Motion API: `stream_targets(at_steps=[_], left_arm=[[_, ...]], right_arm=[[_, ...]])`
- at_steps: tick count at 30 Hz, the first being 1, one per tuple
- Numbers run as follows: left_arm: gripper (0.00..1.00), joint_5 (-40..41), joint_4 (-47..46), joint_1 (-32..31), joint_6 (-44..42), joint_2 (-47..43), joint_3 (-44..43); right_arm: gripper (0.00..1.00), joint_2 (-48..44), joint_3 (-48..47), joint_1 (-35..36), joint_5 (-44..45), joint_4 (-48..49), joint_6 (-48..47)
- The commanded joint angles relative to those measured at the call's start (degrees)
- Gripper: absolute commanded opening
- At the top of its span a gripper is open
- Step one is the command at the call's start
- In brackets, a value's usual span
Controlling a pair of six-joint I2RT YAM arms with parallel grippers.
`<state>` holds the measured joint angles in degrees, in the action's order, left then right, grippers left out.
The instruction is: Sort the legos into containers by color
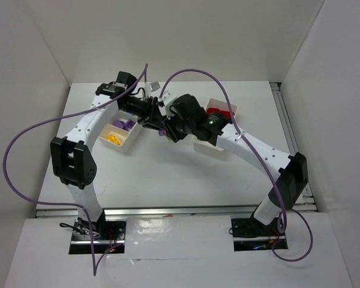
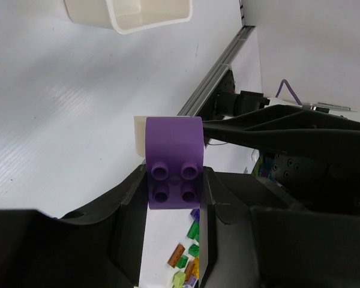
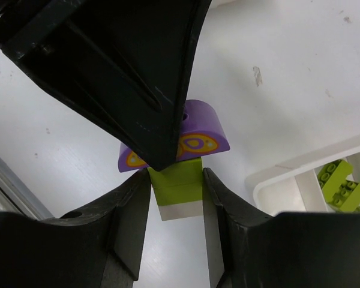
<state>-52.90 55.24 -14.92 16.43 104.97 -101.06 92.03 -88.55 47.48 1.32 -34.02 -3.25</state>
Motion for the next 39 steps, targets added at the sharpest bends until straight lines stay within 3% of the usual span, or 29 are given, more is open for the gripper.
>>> stream_targets(at_steps=[1,3,8,15,18,21,25,35,39], left_arm=[[0.00,-4.66,-1.62,-0.29,0.45,0.41,-1.86],[0.00,-4.66,-1.63,0.23,0.45,0.41,-1.86],[0.00,-4.66,-2.95,2.08,2.21,-0.11,-0.55],[0.00,-2.04,-7.16,5.59,6.33,-0.11,2.00],[0.00,6.12,-7.17,9.90,8.00,-0.73,2.52],[0.00,22.19,-6.11,13.59,9.59,-0.73,1.83],[0.00,42.21,-6.11,13.60,14.84,1.28,0.60],[0.00,53.34,-8.84,14.13,18.12,10.42,-4.41],[0.19,54.05,-8.84,14.13,18.12,14.64,-8.44]], right_arm=[[0.34,-0.27,1.27,0.42,-1.06,6.50,2.01],[0.25,-0.80,2.07,0.42,-1.06,7.03,2.54],[0.15,-3.87,5.15,-0.11,0.69,7.65,4.12],[0.15,-6.51,9.28,-1.34,1.23,7.65,6.49],[0.15,-7.13,9.89,-1.87,2.45,7.65,7.11],[0.15,-8.26,11.20,-2.39,2.98,7.65,7.73],[0.15,-8.27,11.82,-3.01,2.98,7.65,8.26],[0.15,-7.74,10.68,-3.54,3.51,5.98,8.26],[0.15,-7.74,10.68,-4.07,3.51,5.98,8.78]])
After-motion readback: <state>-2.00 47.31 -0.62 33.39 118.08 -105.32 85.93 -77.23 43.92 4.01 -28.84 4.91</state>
